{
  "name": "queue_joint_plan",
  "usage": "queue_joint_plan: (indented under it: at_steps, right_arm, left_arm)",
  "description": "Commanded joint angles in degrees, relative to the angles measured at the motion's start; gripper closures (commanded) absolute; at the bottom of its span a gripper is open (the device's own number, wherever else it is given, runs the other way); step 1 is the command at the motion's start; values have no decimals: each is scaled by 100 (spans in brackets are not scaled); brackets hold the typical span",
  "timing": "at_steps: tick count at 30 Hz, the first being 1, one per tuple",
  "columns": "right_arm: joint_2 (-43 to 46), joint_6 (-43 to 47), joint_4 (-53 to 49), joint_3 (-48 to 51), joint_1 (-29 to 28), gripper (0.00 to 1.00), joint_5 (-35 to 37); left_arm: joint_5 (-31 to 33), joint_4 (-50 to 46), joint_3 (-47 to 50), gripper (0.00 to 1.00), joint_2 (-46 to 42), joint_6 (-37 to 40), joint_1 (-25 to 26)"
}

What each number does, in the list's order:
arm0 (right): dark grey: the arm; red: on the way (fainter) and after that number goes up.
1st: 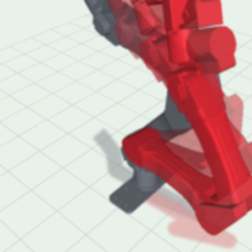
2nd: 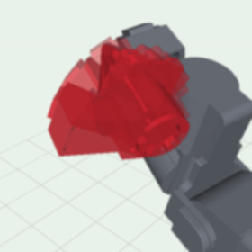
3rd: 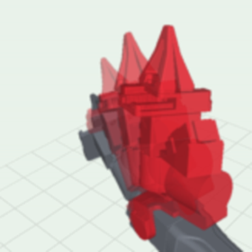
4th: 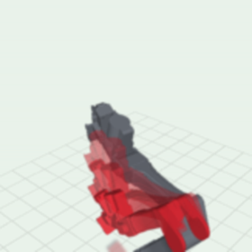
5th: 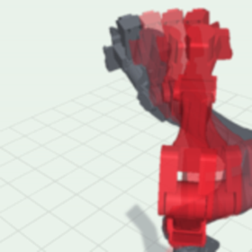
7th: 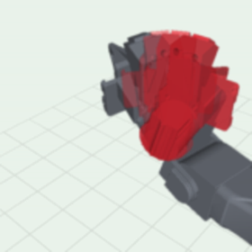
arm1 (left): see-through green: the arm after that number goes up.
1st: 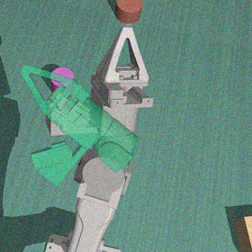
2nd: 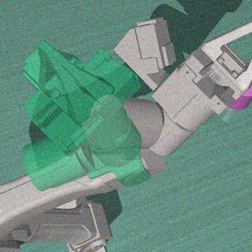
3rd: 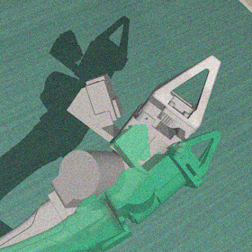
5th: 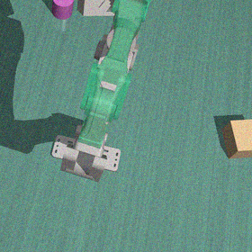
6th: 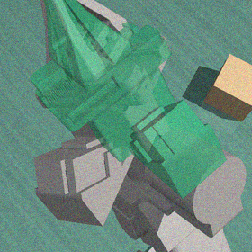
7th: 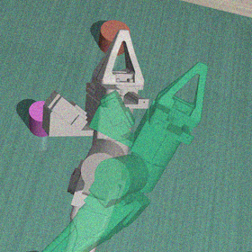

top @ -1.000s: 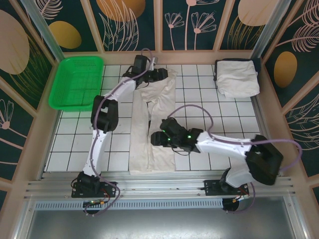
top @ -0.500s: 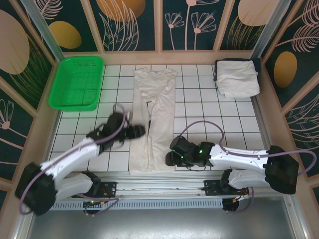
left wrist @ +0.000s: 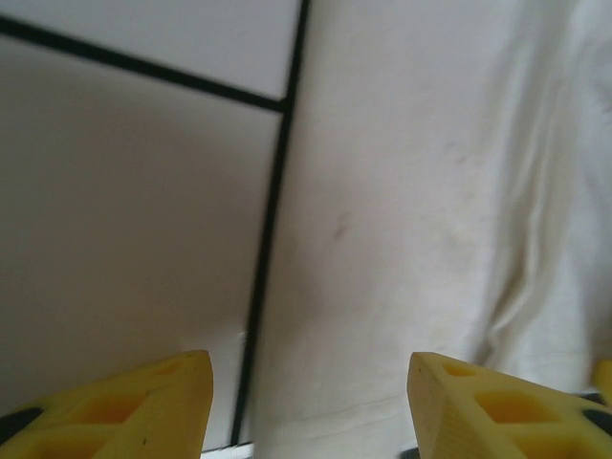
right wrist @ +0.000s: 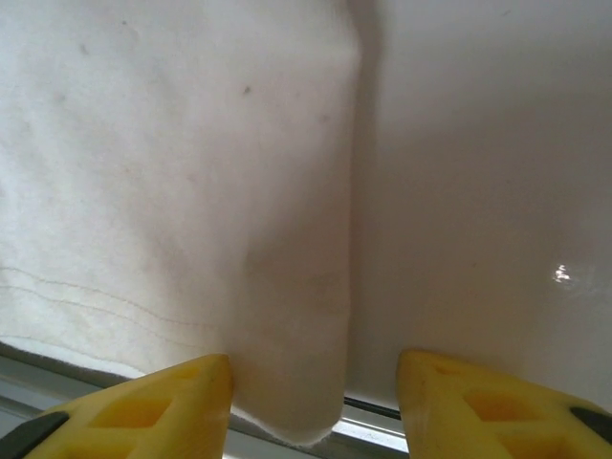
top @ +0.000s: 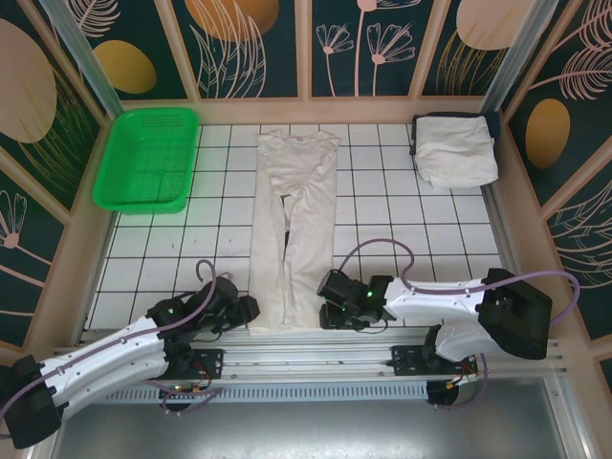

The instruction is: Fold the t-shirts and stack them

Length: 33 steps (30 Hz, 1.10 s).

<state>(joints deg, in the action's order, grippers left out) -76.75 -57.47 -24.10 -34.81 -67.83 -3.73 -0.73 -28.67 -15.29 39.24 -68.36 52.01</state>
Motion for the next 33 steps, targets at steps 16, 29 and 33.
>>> queue_joint_plan:
  at_steps: [16,29,33]
  right_arm:
    - [41,14,34,-201,-48,86,-299]
    - [116,467,-521,-986,359,100,-14]
    - [78,956,-443,-1426,964,100,-46]
  left_arm:
    - [-510,799,251,71,203,-20,633]
    - [28,498,-214,100,-230,223,626]
    - [988,331,-1144,100,422,707,457]
